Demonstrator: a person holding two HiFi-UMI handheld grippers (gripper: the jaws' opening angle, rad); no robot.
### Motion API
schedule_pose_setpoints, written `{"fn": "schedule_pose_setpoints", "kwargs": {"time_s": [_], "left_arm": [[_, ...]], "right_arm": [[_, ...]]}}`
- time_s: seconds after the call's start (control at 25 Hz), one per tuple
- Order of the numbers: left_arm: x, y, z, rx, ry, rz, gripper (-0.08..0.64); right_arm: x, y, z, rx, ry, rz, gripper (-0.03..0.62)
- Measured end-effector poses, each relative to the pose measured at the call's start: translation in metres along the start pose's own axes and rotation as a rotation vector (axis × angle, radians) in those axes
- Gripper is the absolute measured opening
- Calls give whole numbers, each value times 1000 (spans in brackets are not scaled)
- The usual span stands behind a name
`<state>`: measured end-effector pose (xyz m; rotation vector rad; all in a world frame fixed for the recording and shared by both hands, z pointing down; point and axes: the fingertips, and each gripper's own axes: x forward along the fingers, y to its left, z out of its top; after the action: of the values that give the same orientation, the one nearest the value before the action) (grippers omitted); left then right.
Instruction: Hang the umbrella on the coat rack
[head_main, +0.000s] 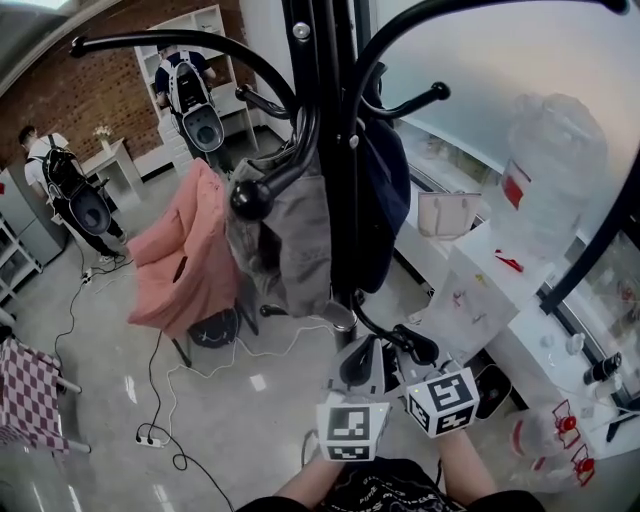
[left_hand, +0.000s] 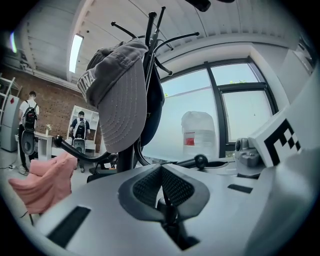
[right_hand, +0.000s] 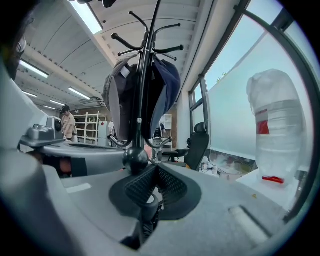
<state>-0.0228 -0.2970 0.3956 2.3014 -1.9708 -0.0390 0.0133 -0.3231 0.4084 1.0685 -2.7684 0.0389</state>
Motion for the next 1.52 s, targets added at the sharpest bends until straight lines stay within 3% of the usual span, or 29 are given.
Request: {"fn": "schedule_pose_setpoints", "kwargs": {"time_s": [0.92,1.36,1.52], "left_arm": [[18,21,-14,63,45,-4,9],[22,25,-24,56,71,-23,9],[22,24,-28,92,81,-26,9]], "right_arm": [[25,8,-7,9,10,-15,3],[34,11,-14,7,20,-8,3],[35,12,-18,27,18,0,3]]}}
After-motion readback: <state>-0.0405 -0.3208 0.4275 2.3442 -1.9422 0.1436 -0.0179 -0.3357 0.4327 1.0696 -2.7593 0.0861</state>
